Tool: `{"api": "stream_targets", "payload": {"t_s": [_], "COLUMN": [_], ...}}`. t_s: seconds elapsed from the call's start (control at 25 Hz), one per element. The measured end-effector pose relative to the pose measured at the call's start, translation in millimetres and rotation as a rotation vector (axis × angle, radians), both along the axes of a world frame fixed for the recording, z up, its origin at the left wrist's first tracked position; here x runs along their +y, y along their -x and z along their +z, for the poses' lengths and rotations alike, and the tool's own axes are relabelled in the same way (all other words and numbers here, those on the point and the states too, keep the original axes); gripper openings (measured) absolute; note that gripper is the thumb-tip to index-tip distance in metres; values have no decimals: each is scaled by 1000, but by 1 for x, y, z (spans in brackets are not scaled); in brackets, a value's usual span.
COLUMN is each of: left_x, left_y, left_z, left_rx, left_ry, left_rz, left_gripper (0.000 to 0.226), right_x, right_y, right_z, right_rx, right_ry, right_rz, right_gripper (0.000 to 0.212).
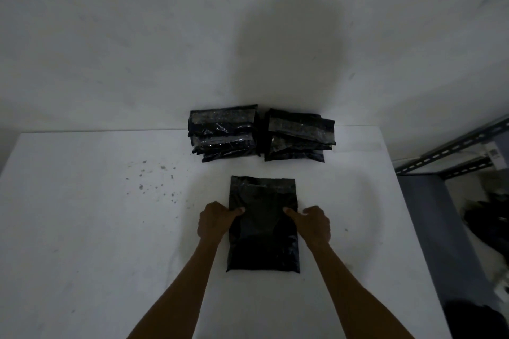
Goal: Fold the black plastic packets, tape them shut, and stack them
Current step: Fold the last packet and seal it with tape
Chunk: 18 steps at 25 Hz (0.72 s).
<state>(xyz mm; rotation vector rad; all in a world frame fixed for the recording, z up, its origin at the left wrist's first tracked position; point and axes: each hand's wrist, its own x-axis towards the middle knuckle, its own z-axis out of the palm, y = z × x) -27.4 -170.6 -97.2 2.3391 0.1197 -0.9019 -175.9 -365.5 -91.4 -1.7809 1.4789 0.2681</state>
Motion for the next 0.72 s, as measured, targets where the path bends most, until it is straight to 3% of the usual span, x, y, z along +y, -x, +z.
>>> {"api": "stream_targets", "payload": {"t_s": [0.16,0.4,0.52,0.72], "left_x": [-2,-2,3,2], "left_y": [15,30,33,35], "left_z": [-4,-10,-8,-6], "left_rx": [-3,17,98,75], "left_ry": [89,218,377,358], "left_rz": [58,56,134,78], "left_gripper": [51,36,40,57], "right_x": [8,12,10,9], "right_y": [0,10,16,18], "right_z": [-6,-11,-14,-12], "right_rx": [-96,-250,-381,-393], "right_ry": [-54,-123,-228,-284], "right_rz": [-111,-102,-185,-134], "right_gripper": [52,42,51,56]}}
